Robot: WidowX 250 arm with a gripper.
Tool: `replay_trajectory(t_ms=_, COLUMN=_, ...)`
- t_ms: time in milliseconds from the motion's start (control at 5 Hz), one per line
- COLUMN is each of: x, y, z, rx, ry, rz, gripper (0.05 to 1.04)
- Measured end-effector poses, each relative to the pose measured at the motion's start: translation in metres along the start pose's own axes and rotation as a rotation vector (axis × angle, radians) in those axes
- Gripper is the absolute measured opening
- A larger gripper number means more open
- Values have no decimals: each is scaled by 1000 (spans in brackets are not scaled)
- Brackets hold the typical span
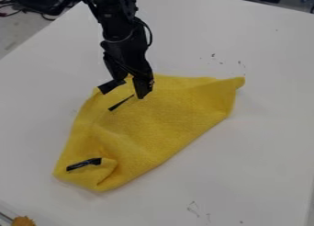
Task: Unfold the cloth from top left to bottom right
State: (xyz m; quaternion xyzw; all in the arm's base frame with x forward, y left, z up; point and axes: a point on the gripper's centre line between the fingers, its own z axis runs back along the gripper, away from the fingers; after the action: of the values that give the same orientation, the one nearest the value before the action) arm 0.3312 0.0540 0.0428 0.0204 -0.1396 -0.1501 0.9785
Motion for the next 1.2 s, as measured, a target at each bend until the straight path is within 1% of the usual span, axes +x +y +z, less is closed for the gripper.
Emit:
replay_trajectory(t_ms=400, x=-2, y=-3, z=-19, rx=-50, ry=32, rz=4, gripper=1001)
replay_trajectory(t_ms=600, x=-2, y=-1, z=-26, rx=-62, ry=38, rz=5, gripper=950)
replay_trajectory(t_ms=800, x=0, y=2, z=-29, rx=-69, ry=44, rz=-11, gripper=684)
replay_trajectory(t_ms=1000, x=-1, y=3, z=-29, rx=-73, ry=49, rz=-13, gripper=363)
replay_trajectory(t_ms=1200, x=-1, y=3, z=-28, rx=-74, ry=51, rz=-16, gripper=150)
